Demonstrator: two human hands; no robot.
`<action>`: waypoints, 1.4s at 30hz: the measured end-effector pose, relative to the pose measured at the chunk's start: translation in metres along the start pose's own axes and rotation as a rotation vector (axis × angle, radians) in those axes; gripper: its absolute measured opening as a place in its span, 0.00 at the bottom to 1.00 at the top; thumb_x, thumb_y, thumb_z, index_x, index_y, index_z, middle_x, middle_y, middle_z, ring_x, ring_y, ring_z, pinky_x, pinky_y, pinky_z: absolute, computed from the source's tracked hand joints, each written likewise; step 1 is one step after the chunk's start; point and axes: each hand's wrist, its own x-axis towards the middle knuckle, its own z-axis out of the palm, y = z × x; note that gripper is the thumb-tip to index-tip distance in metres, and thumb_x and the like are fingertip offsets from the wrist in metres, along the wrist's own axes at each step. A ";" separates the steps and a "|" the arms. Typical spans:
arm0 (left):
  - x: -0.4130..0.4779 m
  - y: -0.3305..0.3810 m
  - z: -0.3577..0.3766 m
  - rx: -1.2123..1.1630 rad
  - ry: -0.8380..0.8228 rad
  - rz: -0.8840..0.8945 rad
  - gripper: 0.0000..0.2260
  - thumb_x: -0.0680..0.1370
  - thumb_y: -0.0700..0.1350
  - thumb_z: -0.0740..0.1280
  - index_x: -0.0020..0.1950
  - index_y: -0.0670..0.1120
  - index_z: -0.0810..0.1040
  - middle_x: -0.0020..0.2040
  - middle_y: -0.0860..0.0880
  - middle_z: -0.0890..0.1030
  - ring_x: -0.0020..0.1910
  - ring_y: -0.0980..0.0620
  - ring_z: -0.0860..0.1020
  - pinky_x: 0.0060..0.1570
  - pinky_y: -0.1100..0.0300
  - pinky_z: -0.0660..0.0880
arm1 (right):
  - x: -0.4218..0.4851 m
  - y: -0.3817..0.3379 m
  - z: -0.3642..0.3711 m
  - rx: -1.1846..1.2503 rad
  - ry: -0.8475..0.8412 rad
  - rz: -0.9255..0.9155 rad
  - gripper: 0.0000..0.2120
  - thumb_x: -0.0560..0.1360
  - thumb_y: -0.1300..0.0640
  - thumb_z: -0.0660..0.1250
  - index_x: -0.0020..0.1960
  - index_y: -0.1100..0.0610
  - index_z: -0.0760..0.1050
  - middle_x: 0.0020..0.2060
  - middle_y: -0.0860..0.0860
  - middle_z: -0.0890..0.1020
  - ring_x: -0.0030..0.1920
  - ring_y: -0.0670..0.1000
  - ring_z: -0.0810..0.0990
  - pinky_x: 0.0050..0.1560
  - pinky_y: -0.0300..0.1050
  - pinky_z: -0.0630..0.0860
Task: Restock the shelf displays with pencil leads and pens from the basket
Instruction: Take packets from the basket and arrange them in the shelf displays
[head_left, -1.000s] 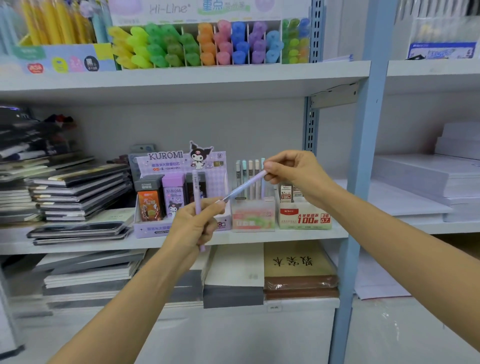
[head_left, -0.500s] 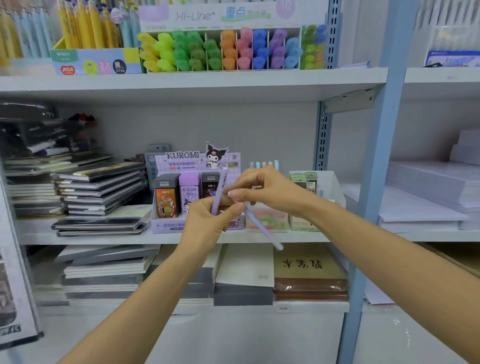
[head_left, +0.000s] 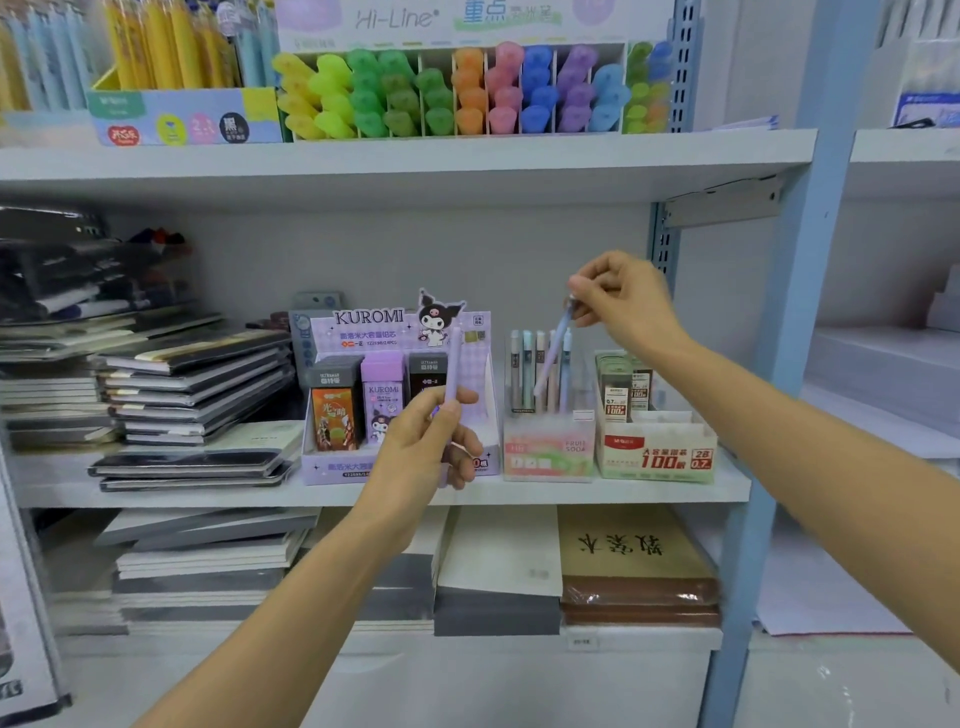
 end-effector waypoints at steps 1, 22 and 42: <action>0.002 -0.002 0.000 0.000 -0.002 0.003 0.10 0.84 0.45 0.56 0.58 0.47 0.76 0.31 0.49 0.77 0.26 0.53 0.71 0.25 0.63 0.68 | 0.000 0.007 0.004 -0.024 -0.023 0.010 0.03 0.78 0.60 0.67 0.49 0.61 0.75 0.37 0.54 0.83 0.32 0.43 0.83 0.35 0.34 0.79; 0.008 -0.023 -0.008 -0.083 -0.051 -0.064 0.08 0.83 0.46 0.59 0.57 0.47 0.76 0.31 0.51 0.77 0.25 0.56 0.69 0.25 0.67 0.66 | 0.018 0.025 0.025 -0.120 -0.275 0.057 0.07 0.73 0.62 0.72 0.49 0.64 0.81 0.40 0.57 0.85 0.37 0.49 0.85 0.38 0.34 0.80; 0.001 -0.006 -0.014 0.031 0.005 -0.043 0.06 0.76 0.45 0.70 0.50 0.46 0.85 0.33 0.49 0.78 0.26 0.53 0.73 0.24 0.64 0.70 | -0.033 -0.023 0.036 0.185 -0.592 -0.060 0.07 0.74 0.62 0.72 0.51 0.61 0.83 0.42 0.57 0.86 0.41 0.51 0.85 0.45 0.36 0.79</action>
